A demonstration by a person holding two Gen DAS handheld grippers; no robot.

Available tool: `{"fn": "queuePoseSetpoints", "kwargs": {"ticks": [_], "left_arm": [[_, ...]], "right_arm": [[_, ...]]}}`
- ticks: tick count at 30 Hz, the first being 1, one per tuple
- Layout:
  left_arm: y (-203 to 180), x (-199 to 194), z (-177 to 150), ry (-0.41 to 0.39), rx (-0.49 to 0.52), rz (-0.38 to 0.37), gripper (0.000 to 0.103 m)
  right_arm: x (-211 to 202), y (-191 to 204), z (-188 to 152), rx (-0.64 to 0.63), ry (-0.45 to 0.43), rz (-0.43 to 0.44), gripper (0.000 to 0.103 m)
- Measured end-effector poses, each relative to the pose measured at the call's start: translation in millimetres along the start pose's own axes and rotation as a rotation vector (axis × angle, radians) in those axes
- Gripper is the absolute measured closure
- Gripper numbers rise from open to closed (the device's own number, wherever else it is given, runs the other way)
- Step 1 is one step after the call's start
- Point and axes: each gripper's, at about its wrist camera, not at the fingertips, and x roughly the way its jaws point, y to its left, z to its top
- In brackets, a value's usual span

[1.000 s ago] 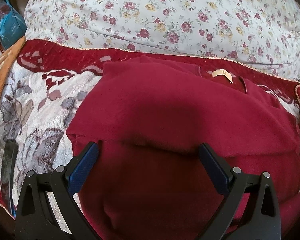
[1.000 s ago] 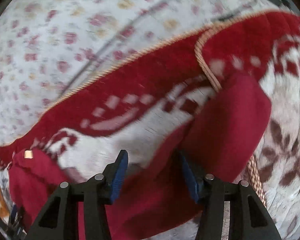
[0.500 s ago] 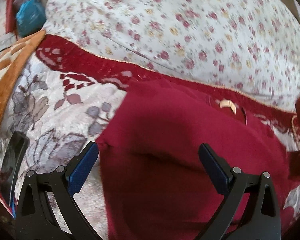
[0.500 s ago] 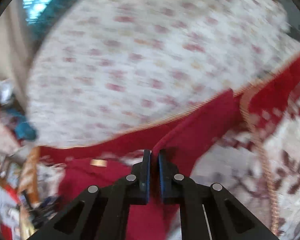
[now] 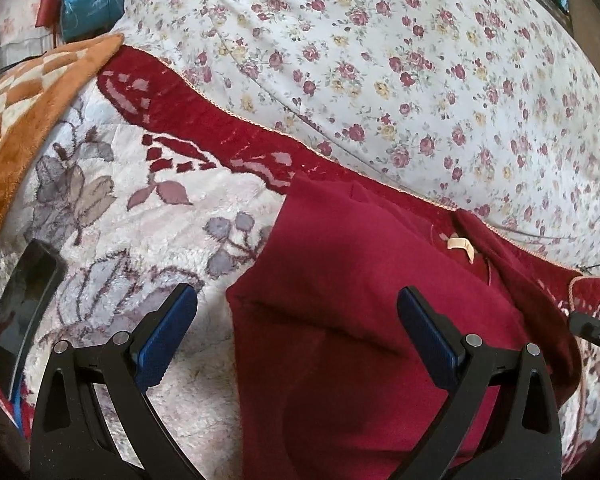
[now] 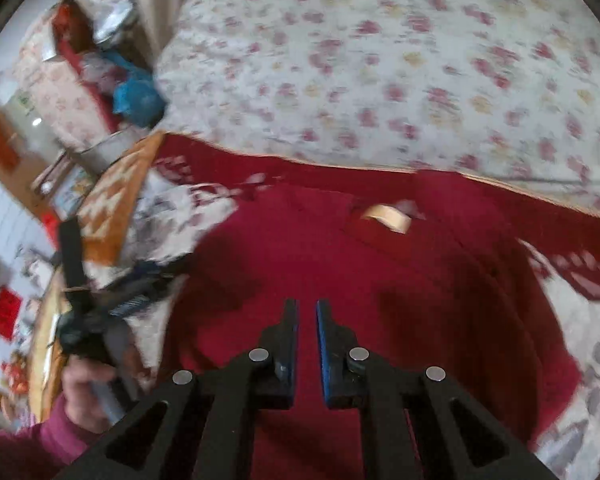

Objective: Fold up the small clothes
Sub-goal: 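Grasp the other sweatshirt sleeve with the right tool and fold it across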

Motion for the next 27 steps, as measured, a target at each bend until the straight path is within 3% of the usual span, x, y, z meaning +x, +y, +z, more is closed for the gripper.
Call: {"fn": "queuePoseSetpoints", "kwargs": {"ticks": [3, 5, 7, 13, 15, 16, 18, 20, 24, 27], "left_arm": [[-4.2, 4.4, -1.1, 0.020, 0.003, -0.005, 0.002], [-7.1, 5.1, -4.1, 0.027, 0.016, -0.002, 0.002], [-8.3, 5.5, -6.0, 0.029, 0.027, 0.008, 0.002], [-4.0, 14.4, -4.4, 0.046, 0.018, 0.023, 0.002], [-5.1, 17.3, -1.7, 0.047, 0.027, 0.029, 0.002], [-6.0, 18.7, -0.1, 0.047, 0.035, 0.032, 0.002], [-6.5, 19.5, 2.8, 0.045, 0.042, 0.035, 0.002], [-3.7, 17.5, 5.4, 0.036, 0.035, 0.029, 0.002], [4.3, 9.4, 10.0, 0.005, -0.002, 0.037, 0.002], [7.5, 3.5, 12.4, -0.030, -0.006, 0.064, 0.002]], "right_arm": [[-11.8, -15.8, 0.9, 0.016, -0.031, -0.072, 0.090], [-12.7, -18.9, 7.4, -0.017, -0.058, -0.183, 0.051], [-6.8, -24.7, 15.2, -0.022, -0.109, -0.242, 0.045], [61.6, -38.7, 57.1, -0.102, -0.010, -0.319, 0.048], [88.3, -44.0, 64.0, -0.159, 0.042, -0.383, 0.055], [105.6, -51.5, 66.5, -0.183, 0.086, -0.450, 0.063], [119.8, -67.4, 65.9, -0.168, 0.139, -0.486, 0.080], [113.9, -82.1, 66.9, -0.090, 0.119, -0.427, 0.092], [70.7, -75.7, 72.3, 0.001, 0.004, -0.256, 0.093], [42.3, -37.2, 71.6, -0.026, -0.070, -0.094, 0.093]]}}
